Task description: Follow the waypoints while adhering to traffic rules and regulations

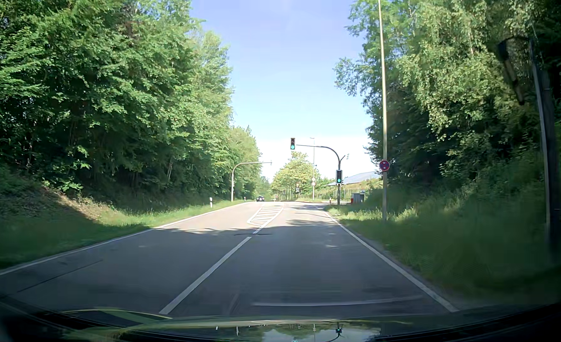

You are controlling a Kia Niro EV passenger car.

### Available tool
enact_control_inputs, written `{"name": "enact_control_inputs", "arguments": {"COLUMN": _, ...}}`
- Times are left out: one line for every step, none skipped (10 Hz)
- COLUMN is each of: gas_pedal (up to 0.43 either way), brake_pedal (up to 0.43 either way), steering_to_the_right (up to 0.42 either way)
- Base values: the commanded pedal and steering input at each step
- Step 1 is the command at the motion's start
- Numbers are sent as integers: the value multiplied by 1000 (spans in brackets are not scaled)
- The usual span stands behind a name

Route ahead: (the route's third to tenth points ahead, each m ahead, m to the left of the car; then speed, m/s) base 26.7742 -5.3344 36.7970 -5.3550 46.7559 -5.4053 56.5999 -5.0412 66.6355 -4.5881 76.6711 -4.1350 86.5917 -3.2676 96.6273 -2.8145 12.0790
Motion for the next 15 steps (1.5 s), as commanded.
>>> {"name": "enact_control_inputs", "arguments": {"gas_pedal": 67, "brake_pedal": 0, "steering_to_the_right": -2}}
{"name": "enact_control_inputs", "arguments": {"gas_pedal": 67, "brake_pedal": 0, "steering_to_the_right": -2}}
{"name": "enact_control_inputs", "arguments": {"gas_pedal": 67, "brake_pedal": 0, "steering_to_the_right": -2}}
{"name": "enact_control_inputs", "arguments": {"gas_pedal": 67, "brake_pedal": 0, "steering_to_the_right": -2}}
{"name": "enact_control_inputs", "arguments": {"gas_pedal": 67, "brake_pedal": 0, "steering_to_the_right": -2}}
{"name": "enact_control_inputs", "arguments": {"gas_pedal": 67, "brake_pedal": 0, "steering_to_the_right": -3}}
{"name": "enact_control_inputs", "arguments": {"gas_pedal": 67, "brake_pedal": 0, "steering_to_the_right": -3}}
{"name": "enact_control_inputs", "arguments": {"gas_pedal": 67, "brake_pedal": 0, "steering_to_the_right": -3}}
{"name": "enact_control_inputs", "arguments": {"gas_pedal": 67, "brake_pedal": 0, "steering_to_the_right": -3}}
{"name": "enact_control_inputs", "arguments": {"gas_pedal": 67, "brake_pedal": 0, "steering_to_the_right": -3}}
{"name": "enact_control_inputs", "arguments": {"gas_pedal": 67, "brake_pedal": 0, "steering_to_the_right": -3}}
{"name": "enact_control_inputs", "arguments": {"gas_pedal": 67, "brake_pedal": 0, "steering_to_the_right": -4}}
{"name": "enact_control_inputs", "arguments": {"gas_pedal": 67, "brake_pedal": 0, "steering_to_the_right": -4}}
{"name": "enact_control_inputs", "arguments": {"gas_pedal": 67, "brake_pedal": 0, "steering_to_the_right": -4}}
{"name": "enact_control_inputs", "arguments": {"gas_pedal": 67, "brake_pedal": 0, "steering_to_the_right": -4}}
